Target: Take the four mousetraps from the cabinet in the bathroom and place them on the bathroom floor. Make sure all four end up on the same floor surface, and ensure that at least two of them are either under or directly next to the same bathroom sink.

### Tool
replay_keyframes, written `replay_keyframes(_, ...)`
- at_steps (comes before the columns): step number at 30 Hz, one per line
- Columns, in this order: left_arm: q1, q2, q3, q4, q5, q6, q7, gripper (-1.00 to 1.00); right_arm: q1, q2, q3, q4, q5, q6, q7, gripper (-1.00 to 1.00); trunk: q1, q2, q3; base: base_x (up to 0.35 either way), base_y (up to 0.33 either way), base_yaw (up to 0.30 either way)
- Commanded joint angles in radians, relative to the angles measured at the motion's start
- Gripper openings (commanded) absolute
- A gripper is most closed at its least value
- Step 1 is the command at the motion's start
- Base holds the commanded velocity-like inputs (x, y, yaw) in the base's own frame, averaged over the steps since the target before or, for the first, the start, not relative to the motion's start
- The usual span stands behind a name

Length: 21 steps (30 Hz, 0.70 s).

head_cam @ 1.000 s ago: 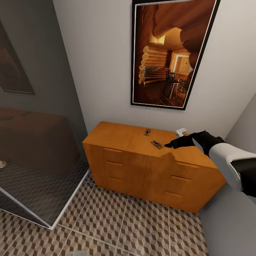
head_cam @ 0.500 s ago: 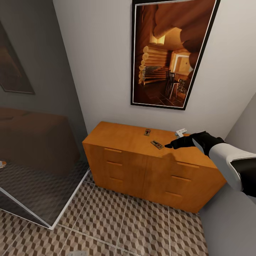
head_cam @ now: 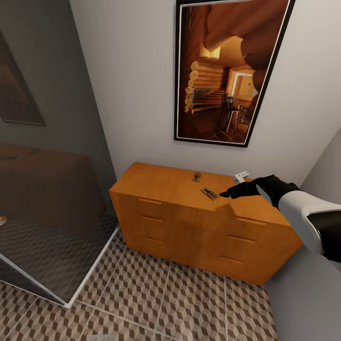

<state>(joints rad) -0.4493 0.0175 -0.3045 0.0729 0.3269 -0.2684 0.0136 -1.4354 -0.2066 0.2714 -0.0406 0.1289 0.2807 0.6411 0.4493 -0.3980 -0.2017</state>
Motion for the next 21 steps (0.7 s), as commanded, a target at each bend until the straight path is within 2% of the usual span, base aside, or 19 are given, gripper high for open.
replay_keyframes(1,-0.002,-0.001,-0.008,0.004,0.004,-0.006,0.001,1.00,0.000,0.000,-0.004,-0.002,0.010,0.005,0.005,1.00,0.001,-0.002,-0.002,0.045,0.000,0.000)
replay_keyframes(21,-0.002,-0.001,-0.008,0.004,0.005,-0.006,0.001,1.00,0.000,-0.002,-0.004,0.010,0.011,-0.027,0.005,1.00,0.001,-0.002,-0.002,0.008,0.000,0.000)
